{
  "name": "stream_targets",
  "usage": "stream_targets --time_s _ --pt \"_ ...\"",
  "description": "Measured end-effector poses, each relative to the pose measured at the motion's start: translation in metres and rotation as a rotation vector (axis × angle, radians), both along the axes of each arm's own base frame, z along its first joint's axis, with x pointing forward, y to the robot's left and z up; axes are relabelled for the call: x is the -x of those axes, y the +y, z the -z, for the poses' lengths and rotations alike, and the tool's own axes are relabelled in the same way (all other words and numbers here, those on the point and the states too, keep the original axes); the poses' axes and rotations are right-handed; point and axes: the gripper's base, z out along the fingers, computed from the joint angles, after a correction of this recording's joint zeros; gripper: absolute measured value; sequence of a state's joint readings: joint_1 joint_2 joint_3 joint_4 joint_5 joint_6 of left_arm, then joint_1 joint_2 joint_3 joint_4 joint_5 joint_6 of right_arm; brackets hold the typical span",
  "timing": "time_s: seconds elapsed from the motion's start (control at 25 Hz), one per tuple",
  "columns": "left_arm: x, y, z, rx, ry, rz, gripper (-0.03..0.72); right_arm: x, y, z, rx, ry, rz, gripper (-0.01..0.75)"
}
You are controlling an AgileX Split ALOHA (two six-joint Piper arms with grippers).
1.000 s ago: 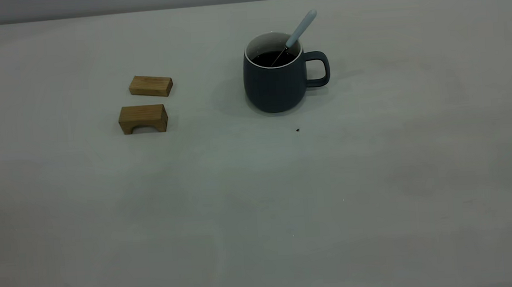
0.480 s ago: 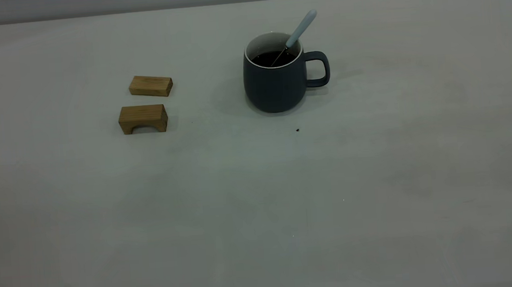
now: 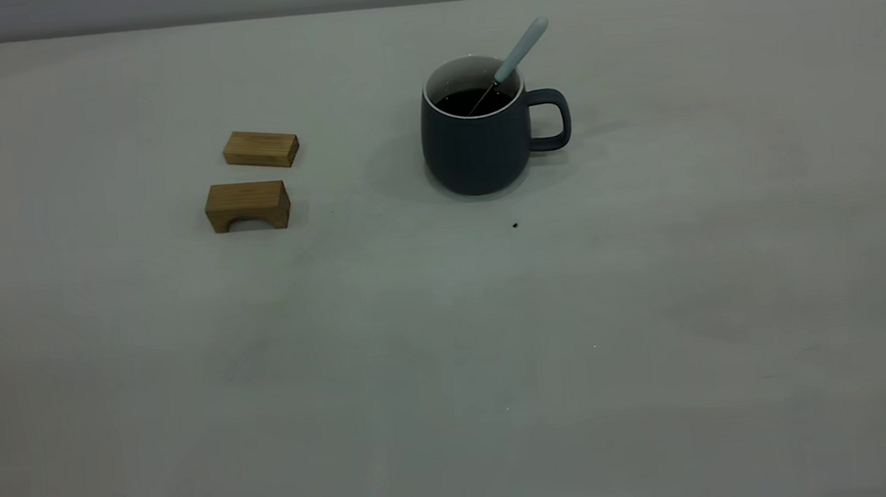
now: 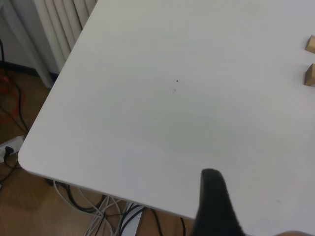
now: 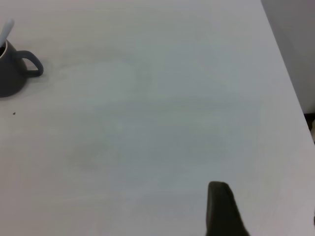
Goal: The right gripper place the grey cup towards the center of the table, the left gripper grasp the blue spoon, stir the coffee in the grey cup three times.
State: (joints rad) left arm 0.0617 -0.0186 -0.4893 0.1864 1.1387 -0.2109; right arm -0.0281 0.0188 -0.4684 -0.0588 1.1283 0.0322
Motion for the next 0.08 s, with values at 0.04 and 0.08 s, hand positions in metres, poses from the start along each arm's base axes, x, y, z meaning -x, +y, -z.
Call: stream_targets --time_s 0.04,0.08 --pt "0.0 0.0 0.0 0.0 0.0 0.0 0.572 0.0 -0.0001 0.0 0.001 0.0 0.001 0.47" --pt "0.0 0.0 0.0 0.0 0.0 0.0 0.572 0.0 -0.0001 0.0 0.001 0.0 0.001 0.47"
